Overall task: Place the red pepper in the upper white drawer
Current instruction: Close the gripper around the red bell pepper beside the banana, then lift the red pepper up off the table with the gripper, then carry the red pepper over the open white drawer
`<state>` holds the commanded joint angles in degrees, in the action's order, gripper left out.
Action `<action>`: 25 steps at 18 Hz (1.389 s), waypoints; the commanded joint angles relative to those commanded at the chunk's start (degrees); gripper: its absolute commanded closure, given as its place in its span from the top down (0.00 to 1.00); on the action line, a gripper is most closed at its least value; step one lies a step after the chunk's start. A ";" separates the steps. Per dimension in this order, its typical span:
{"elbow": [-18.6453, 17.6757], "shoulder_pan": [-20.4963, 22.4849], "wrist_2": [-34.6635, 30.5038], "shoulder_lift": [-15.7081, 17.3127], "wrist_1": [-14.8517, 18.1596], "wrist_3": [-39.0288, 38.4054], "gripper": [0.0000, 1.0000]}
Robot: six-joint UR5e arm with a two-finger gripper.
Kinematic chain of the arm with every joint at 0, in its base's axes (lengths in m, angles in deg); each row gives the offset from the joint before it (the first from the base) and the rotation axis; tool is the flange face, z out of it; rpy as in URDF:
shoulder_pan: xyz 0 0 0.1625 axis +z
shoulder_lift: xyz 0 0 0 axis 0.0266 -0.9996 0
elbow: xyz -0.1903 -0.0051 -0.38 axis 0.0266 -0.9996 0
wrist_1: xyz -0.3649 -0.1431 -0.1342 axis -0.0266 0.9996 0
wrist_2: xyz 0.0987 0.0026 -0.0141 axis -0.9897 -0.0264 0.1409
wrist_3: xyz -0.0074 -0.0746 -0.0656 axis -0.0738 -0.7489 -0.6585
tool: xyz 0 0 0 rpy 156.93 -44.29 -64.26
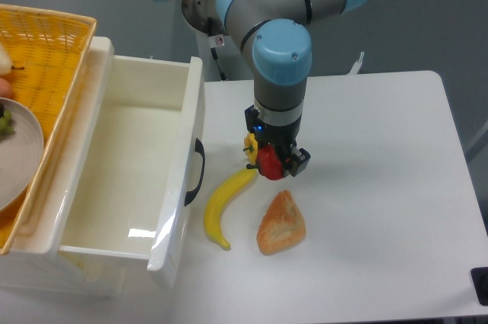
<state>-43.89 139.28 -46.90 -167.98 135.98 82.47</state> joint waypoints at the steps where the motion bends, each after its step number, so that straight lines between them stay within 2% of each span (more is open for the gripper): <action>1: 0.62 0.09 0.52 0.00 0.09 -1.50 0.43; 3: 1.15 0.18 3.32 0.17 -0.08 -7.01 0.43; 6: 1.67 0.97 11.23 0.61 -1.13 -20.01 0.43; 8: 2.55 1.05 12.91 0.97 -1.84 -26.01 0.43; 12: 2.82 1.14 16.25 2.72 -1.93 -27.87 0.43; 15: 3.52 2.46 21.86 3.25 -2.19 -35.49 0.43; 18: 3.88 2.81 24.34 4.83 -3.77 -40.96 0.43; 25: 3.43 1.24 27.34 7.47 -3.77 -41.77 0.43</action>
<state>-40.46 140.51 -19.56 -160.51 132.21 40.70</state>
